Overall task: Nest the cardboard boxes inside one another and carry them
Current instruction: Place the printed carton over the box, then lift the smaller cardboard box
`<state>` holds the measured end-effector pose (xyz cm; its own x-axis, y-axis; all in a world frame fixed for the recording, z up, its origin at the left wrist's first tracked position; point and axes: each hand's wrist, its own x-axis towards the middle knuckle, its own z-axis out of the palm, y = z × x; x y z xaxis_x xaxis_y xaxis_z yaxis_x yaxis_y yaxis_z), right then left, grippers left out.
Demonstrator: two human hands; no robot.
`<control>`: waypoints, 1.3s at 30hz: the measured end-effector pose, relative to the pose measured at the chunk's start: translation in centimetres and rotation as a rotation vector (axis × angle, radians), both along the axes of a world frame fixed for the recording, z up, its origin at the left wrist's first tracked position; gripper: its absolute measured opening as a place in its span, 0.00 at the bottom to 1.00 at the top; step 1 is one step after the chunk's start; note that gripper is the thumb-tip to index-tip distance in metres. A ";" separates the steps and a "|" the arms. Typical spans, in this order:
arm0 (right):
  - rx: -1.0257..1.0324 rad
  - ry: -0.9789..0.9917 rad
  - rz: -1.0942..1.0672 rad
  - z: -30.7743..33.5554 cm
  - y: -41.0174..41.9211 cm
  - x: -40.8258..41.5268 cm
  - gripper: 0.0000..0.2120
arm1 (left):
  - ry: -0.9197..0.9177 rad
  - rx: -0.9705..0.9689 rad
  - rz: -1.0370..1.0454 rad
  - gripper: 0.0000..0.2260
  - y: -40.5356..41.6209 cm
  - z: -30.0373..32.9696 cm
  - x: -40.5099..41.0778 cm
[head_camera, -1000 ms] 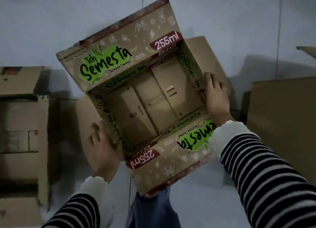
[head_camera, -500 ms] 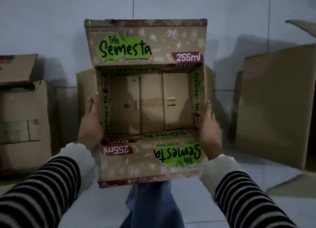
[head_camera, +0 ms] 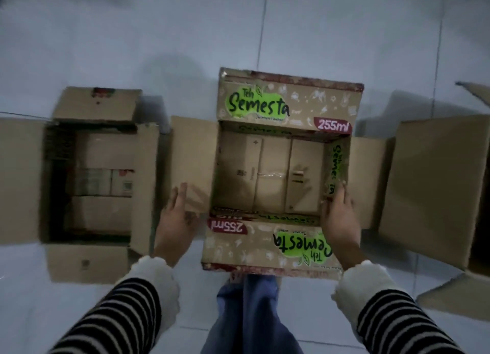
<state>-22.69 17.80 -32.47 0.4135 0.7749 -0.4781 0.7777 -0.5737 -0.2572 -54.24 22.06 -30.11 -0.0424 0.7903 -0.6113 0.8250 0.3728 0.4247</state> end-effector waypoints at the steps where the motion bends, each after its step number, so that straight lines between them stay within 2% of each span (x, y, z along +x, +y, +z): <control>1: 0.001 0.019 0.044 1.5 0.7 -1.4 0.27 | 0.003 0.015 0.033 0.32 -0.7 1.6 -1.1; 6: 0.007 0.038 0.282 8.5 4.7 -9.7 0.25 | -0.035 0.046 0.362 0.26 -4.2 8.3 -7.8; 12: 0.061 0.099 0.610 10.3 11.5 -22.5 0.22 | 0.034 -0.068 0.645 0.27 -6.0 8.4 -16.9; 15: 0.108 0.079 0.782 8.7 14.4 -29.5 0.23 | 0.063 -0.088 0.760 0.27 -6.4 6.6 -20.3; 18: 0.127 0.058 0.837 6.0 17.5 -35.6 0.23 | 0.032 -0.087 0.866 0.29 -5.9 4.0 -22.9; 22: 0.173 0.005 0.944 0.3 21.8 -42.1 0.24 | 0.027 -0.180 0.989 0.33 -5.8 -2.0 -25.6; 26: 0.148 -0.065 0.996 -6.4 26.6 -45.8 0.28 | -0.074 -0.227 1.178 0.34 -6.1 -8.4 -26.4; 33: 0.141 -0.043 0.961 -11.3 28.4 -45.1 0.22 | -0.166 -0.123 1.171 0.38 -5.4 -12.5 -25.5; 37: 0.108 -0.077 0.946 -12.1 26.6 -45.3 0.26 | -0.107 -0.040 1.133 0.35 -3.6 -11.9 -28.4; 39: 0.091 -0.073 0.905 -12.0 25.2 -45.5 0.28 | -0.095 -0.044 1.122 0.29 -2.0 -11.5 -30.9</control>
<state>-68.18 43.04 -44.50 -0.3436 0.8518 -0.3956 0.9371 0.2832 -0.2040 -85.10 20.04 -41.57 -0.6672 0.3125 -0.6762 -0.0208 0.8996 0.4363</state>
